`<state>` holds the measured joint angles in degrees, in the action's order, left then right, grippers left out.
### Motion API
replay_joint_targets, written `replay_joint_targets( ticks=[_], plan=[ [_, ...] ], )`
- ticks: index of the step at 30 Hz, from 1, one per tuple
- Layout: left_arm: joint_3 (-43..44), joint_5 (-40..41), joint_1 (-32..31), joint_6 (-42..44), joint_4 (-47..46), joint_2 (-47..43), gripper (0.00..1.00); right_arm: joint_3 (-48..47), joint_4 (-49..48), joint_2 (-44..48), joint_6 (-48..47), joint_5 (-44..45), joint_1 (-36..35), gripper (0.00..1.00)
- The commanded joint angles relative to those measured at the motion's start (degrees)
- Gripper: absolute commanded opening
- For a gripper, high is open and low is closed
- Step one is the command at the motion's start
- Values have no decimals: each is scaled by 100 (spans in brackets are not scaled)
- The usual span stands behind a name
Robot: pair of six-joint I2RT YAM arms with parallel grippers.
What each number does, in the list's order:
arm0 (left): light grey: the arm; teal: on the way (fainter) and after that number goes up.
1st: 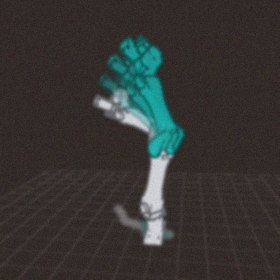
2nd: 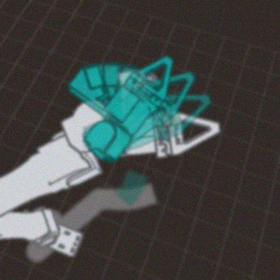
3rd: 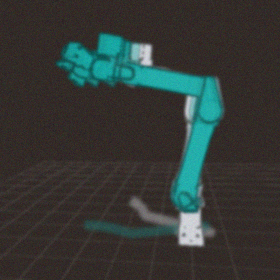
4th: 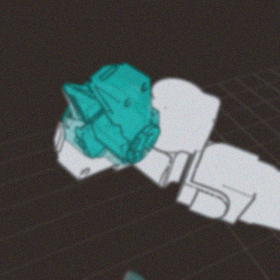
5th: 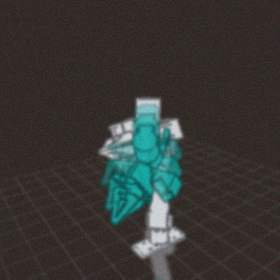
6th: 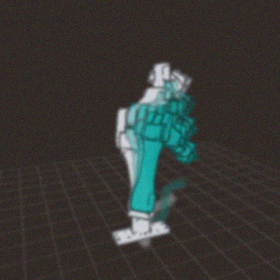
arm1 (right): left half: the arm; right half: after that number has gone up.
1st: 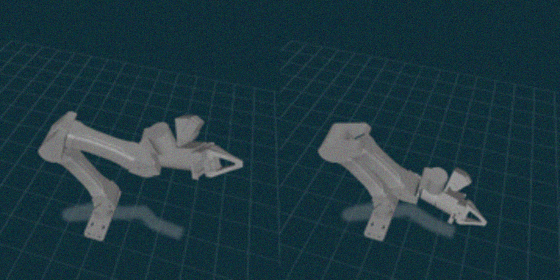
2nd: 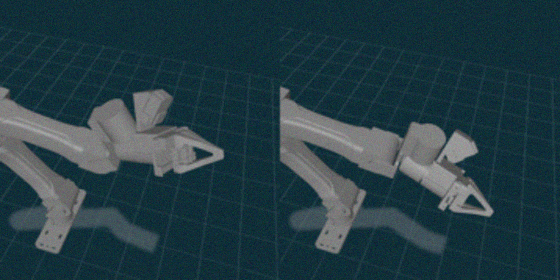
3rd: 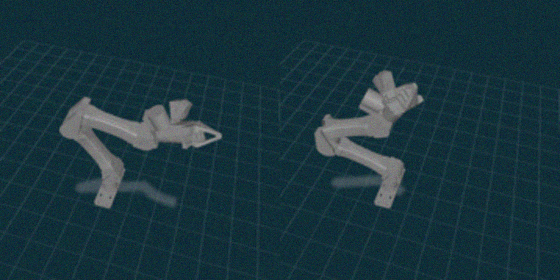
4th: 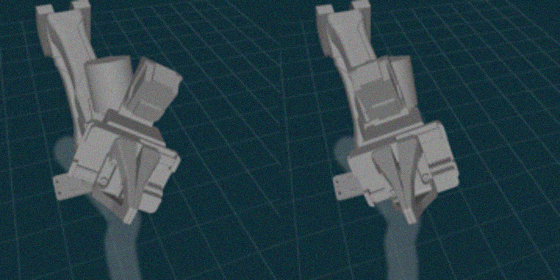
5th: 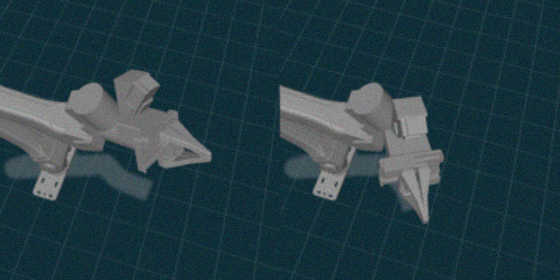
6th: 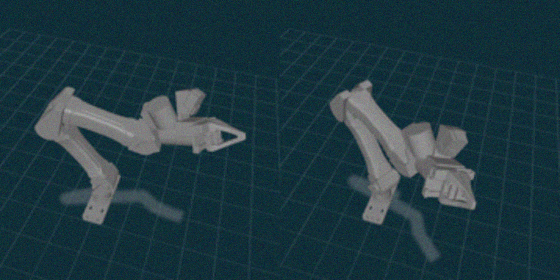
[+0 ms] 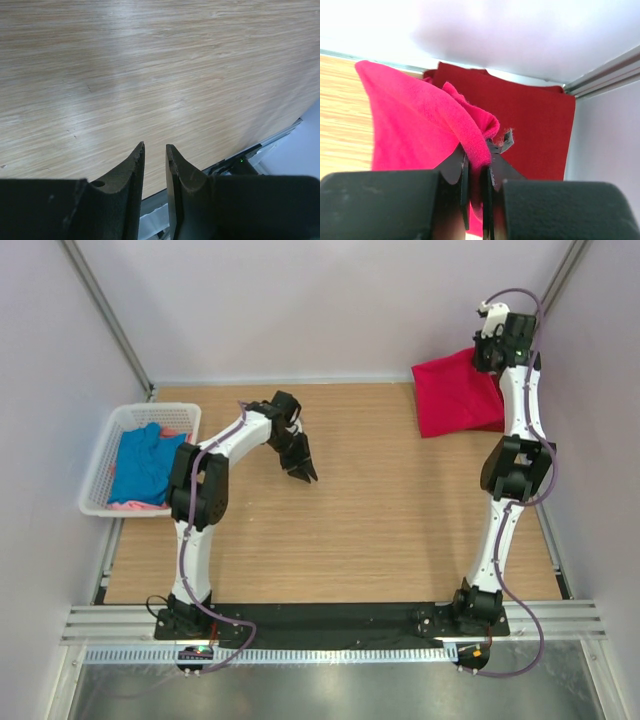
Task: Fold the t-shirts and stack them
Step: Neatly place the folded tshirt to the corner
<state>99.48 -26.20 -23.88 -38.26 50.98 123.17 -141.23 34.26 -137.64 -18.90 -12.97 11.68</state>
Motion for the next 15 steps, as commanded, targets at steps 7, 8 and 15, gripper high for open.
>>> replay_joint_targets(
  ticks=[7,8,15],
  plan=[
    [-289,-246,-11,354,-176,-355,26,-810,169,274,-149,602,-26,1],
    [-306,-254,-3,354,-185,-347,26,-818,12,195,-228,681,-17,1],
    [-289,-219,-3,240,-203,-189,27,-1188,-1165,-1044,-45,972,387,1]
  ],
)
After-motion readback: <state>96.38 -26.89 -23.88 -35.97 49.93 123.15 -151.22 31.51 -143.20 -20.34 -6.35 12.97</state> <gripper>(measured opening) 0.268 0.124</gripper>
